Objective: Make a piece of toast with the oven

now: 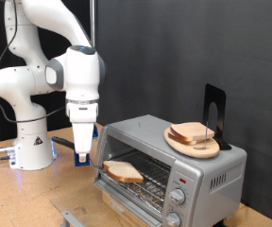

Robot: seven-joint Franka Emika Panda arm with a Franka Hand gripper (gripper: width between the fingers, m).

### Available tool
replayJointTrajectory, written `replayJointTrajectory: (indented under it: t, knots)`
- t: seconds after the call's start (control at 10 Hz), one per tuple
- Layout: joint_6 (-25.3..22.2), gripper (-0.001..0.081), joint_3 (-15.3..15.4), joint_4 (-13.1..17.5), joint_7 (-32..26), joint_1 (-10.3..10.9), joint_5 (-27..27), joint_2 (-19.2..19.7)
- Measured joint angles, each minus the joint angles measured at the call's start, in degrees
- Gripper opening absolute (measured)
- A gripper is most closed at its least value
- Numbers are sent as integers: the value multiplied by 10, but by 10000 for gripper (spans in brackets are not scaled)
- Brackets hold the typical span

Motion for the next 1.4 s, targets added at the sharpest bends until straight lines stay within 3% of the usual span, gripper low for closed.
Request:
replayJointTrajectory:
  t: [0.6,1.0,1.4]
  knots:
    - [4,472,13,5,-7,22,84,-2]
    - [7,472,39,8,47,31,90,5]
    - [-13,472,33,4,35,27,90,-3]
